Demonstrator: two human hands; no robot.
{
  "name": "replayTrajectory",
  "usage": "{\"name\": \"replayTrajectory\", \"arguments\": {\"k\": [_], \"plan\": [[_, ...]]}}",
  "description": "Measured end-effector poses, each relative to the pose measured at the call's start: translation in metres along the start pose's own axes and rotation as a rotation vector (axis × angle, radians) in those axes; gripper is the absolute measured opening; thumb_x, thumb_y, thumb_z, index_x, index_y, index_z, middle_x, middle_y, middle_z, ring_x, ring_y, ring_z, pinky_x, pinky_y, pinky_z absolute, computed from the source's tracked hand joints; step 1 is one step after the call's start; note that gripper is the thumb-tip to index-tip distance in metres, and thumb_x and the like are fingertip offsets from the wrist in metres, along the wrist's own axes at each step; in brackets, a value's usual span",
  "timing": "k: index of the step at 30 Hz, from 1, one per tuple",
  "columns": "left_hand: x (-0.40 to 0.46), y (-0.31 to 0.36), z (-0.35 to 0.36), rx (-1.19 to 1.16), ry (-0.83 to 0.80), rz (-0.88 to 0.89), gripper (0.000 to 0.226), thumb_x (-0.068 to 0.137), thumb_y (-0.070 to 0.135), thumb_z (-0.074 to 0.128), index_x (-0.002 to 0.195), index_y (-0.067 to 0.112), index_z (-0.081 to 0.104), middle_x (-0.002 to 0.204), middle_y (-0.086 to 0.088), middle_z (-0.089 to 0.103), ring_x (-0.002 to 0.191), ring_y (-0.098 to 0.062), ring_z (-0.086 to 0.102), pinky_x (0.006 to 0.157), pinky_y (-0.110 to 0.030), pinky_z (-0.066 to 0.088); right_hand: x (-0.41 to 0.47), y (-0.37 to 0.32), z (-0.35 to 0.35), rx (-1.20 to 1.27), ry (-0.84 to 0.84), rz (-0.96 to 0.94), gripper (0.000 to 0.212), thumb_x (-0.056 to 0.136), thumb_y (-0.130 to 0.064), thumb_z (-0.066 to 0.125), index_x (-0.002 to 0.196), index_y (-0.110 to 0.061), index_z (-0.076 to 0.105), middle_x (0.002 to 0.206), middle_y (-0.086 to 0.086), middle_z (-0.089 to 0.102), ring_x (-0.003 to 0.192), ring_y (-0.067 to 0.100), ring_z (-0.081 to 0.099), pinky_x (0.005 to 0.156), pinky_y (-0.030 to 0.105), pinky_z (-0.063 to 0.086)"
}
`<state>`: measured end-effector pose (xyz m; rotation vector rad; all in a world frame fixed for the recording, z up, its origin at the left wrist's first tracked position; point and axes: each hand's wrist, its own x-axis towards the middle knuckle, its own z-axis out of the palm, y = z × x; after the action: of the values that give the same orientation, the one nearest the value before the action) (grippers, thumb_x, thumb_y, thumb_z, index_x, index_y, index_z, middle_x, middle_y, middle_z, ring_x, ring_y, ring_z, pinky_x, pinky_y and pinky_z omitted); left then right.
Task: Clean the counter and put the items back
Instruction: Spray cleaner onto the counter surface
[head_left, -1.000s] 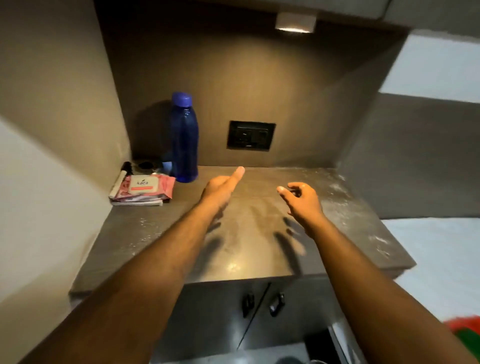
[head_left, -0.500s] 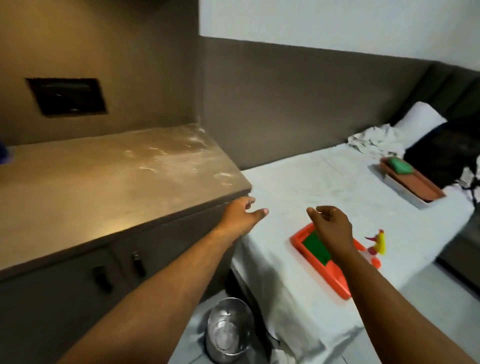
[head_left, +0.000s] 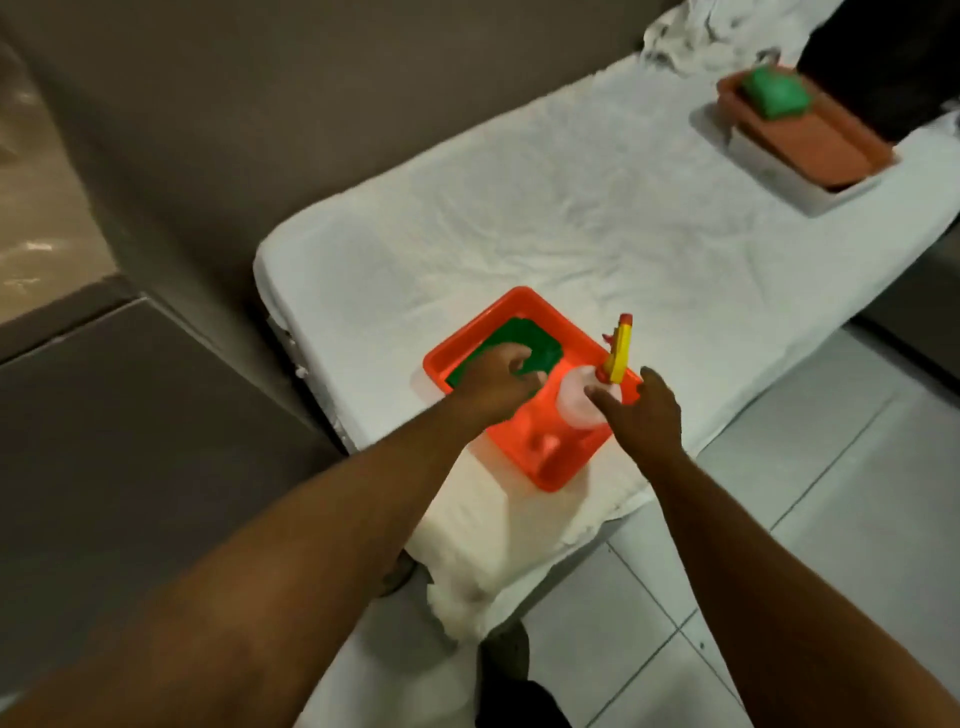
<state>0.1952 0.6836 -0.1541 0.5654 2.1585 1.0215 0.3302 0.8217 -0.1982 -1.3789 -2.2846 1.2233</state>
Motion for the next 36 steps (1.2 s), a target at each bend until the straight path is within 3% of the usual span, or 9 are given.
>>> {"name": "replayTrajectory", "arguments": {"k": [9, 14, 17, 19, 23, 25, 28, 31, 36], "plan": [[0.040, 0.001, 0.045, 0.069, -0.035, -0.095, 0.060, 0.085, 0.022, 0.068, 0.140, 0.015, 0.044, 0.141, -0.005, 0.050, 0.128, -0.023, 0.048, 0.104, -0.041, 0.044, 0.058, -0.011, 0.016, -0.028, 0.021, -0.168, 0.030, 0.091, -0.036, 0.061, 0.109, -0.012, 0.067, 0.106, 0.010, 0.071, 0.093, 0.026, 0.064, 0.072, 0.027, 0.040], [0.016, 0.009, 0.004, 0.254, -0.016, 0.109, 0.105, 0.061, 0.042, 0.086, 0.147, 0.021, 0.030, 0.147, 0.000, 0.042, 0.133, -0.019, 0.039, 0.107, -0.036, 0.039, 0.041, -0.086, 0.002, 0.123, 0.050, -0.296, 0.032, 0.088, -0.050, 0.059, 0.090, -0.018, 0.067, 0.079, -0.005, 0.065, 0.076, 0.015, 0.060, 0.063, 0.025, 0.038], [-0.019, 0.011, -0.048, 0.225, 0.170, 0.208, 0.093, 0.044, 0.048, 0.090, 0.125, 0.034, 0.048, 0.115, 0.019, 0.058, 0.111, -0.007, 0.054, 0.081, -0.013, 0.046, 0.013, -0.156, 0.012, 0.280, 0.009, -0.358, 0.040, 0.078, -0.061, 0.063, 0.081, -0.020, 0.063, 0.067, -0.011, 0.060, 0.065, 0.001, 0.058, 0.057, 0.017, 0.036], [-0.049, 0.005, -0.084, 0.187, 0.327, 0.182, 0.078, 0.041, 0.052, 0.087, 0.108, 0.036, 0.051, 0.092, 0.025, 0.055, 0.088, -0.001, 0.056, 0.065, -0.012, 0.043, -0.014, -0.199, 0.031, 0.393, -0.026, -0.435, 0.041, 0.074, -0.057, 0.072, 0.088, -0.022, 0.056, 0.076, -0.014, 0.060, 0.071, -0.004, 0.058, 0.058, 0.009, 0.038], [-0.125, -0.029, -0.151, -0.025, 0.538, 0.093, 0.083, 0.043, 0.056, 0.084, 0.116, 0.040, 0.047, 0.110, 0.019, 0.059, 0.098, 0.001, 0.056, 0.076, -0.013, 0.045, -0.081, -0.289, 0.088, 0.429, -0.299, -0.439, 0.056, 0.073, -0.060, 0.071, 0.113, -0.025, 0.053, 0.108, -0.001, 0.061, 0.096, 0.013, 0.059, 0.079, 0.024, 0.048], [-0.157, -0.046, -0.177, -0.118, 0.602, 0.065, 0.082, 0.044, 0.058, 0.084, 0.116, 0.044, 0.047, 0.112, 0.019, 0.059, 0.100, 0.002, 0.057, 0.072, -0.008, 0.045, -0.114, -0.330, 0.118, 0.352, -0.491, -0.479, 0.033, 0.079, -0.055, 0.066, 0.089, -0.024, 0.059, 0.091, 0.002, 0.065, 0.085, 0.020, 0.062, 0.076, 0.035, 0.048], [-0.208, -0.077, -0.224, -0.266, 0.735, 0.009, 0.077, 0.042, 0.060, 0.082, 0.109, 0.048, 0.048, 0.108, 0.021, 0.060, 0.096, 0.005, 0.057, 0.069, -0.012, 0.046, -0.187, -0.387, 0.165, 0.307, -0.684, -0.535, 0.027, 0.083, -0.039, 0.065, 0.066, -0.023, 0.050, 0.064, -0.005, 0.055, 0.063, 0.015, 0.054, 0.060, 0.033, 0.038], [-0.254, -0.117, -0.265, -0.339, 0.849, -0.022, 0.074, 0.042, 0.060, 0.082, 0.107, 0.048, 0.049, 0.105, 0.020, 0.062, 0.093, 0.006, 0.059, 0.071, -0.015, 0.047, -0.254, -0.423, 0.208, 0.267, -0.780, -0.624, 0.019, 0.080, -0.029, 0.064, 0.069, -0.020, 0.051, 0.063, -0.003, 0.054, 0.061, 0.017, 0.052, 0.057, 0.033, 0.036], [-0.307, -0.177, -0.314, -0.339, 0.941, -0.115, 0.073, 0.038, 0.066, 0.081, 0.099, 0.059, 0.042, 0.097, 0.030, 0.056, 0.088, 0.010, 0.056, 0.059, -0.006, 0.042, -0.337, -0.457, 0.276, 0.094, -0.850, -0.775, 0.031, 0.083, -0.048, 0.062, 0.074, -0.019, 0.057, 0.072, 0.001, 0.062, 0.070, 0.024, 0.058, 0.061, 0.034, 0.041]]}}
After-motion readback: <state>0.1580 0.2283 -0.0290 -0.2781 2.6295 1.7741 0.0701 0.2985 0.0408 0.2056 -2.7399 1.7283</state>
